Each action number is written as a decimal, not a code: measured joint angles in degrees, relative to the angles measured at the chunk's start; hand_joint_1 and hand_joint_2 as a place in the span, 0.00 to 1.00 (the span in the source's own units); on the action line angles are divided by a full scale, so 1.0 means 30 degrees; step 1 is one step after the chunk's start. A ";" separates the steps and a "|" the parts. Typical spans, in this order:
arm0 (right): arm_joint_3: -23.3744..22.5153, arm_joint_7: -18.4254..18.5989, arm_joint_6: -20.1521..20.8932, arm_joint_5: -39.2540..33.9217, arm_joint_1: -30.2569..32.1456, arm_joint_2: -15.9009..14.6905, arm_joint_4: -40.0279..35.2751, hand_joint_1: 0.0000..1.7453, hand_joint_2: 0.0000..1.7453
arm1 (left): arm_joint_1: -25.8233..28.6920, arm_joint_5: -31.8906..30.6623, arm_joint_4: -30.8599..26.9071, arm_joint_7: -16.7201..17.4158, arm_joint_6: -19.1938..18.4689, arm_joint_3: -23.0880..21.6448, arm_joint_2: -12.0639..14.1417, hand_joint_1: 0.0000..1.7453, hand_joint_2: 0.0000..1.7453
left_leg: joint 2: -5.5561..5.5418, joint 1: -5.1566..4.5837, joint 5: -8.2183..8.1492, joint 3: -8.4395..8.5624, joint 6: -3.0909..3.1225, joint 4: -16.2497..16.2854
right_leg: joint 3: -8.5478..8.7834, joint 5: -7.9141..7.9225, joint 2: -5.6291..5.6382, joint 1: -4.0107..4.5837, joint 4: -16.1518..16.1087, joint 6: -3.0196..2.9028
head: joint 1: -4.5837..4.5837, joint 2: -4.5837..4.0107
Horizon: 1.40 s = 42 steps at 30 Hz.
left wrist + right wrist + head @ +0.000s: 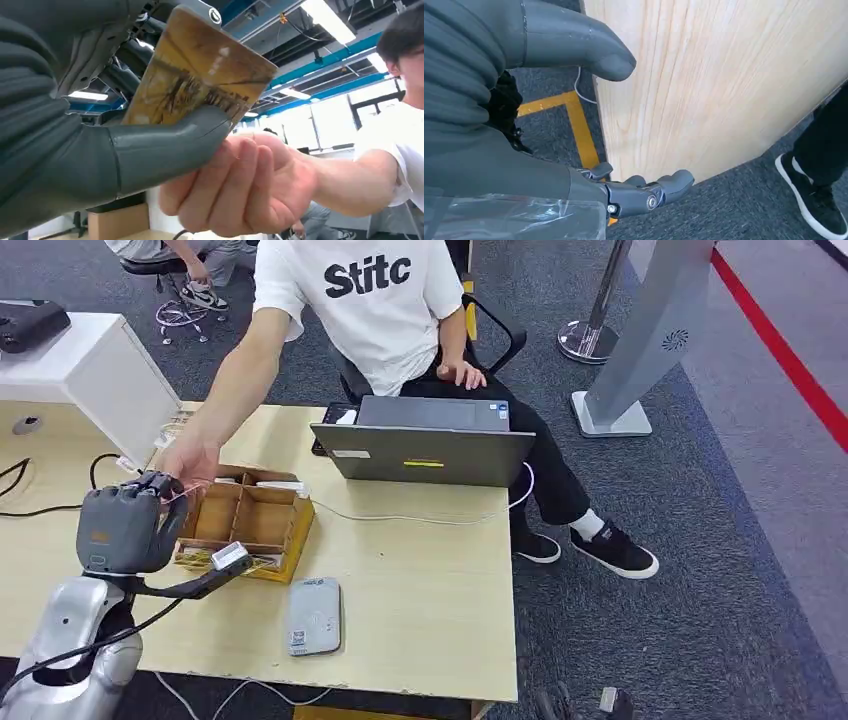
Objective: Pass the card to the sensor for recognition and then transmit it.
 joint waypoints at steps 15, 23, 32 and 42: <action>0.0015 -0.0007 0.0000 -0.0080 0.0009 0.0000 0.0007 0.00 1.00 | 0.0321 0.0000 -0.0117 -0.0197 0.0379 0.0087 -0.0153 0.00 1.00 | -0.0002 -0.0002 0.0000 -0.0004 0.0002 0.0002 | -0.0002 0.0001 -0.0009 -0.0004 -0.0011 0.0001 | -0.0007 0.0007; 0.0015 -0.0088 0.0000 -0.0226 0.0030 0.0000 0.0007 0.00 1.00 | 0.0978 -0.0774 -0.0372 -0.1479 0.0335 -0.0971 -0.0904 0.00 1.00 | -0.0002 -0.0006 -0.0002 -0.0003 0.0002 0.0002 | -0.0006 0.0000 -0.0006 -0.0004 -0.0013 0.0002 | 0.0000 0.0000; 0.0015 -0.0109 0.0007 -0.0371 0.0059 0.0000 0.0000 0.00 1.00 | 0.2040 -0.1982 -0.0139 -0.1457 -0.0081 -0.4349 -0.1756 0.00 1.00 | 0.0001 -0.0011 -0.0007 -0.0009 0.0010 0.0004 | -0.0008 0.0000 -0.0007 -0.0007 -0.0027 0.0004 | 0.0000 0.0000; 0.0087 -0.0044 0.0000 -0.0342 0.0052 0.0000 0.0000 0.00 1.00 | 0.1967 -0.3614 0.1676 -0.0058 -0.1129 -0.4925 -0.1362 0.00 1.00 | 0.0001 0.0003 -0.0003 -0.0005 0.0002 0.0000 | -0.0009 0.0000 -0.0006 -0.0003 -0.0015 0.0000 | -0.0007 0.0000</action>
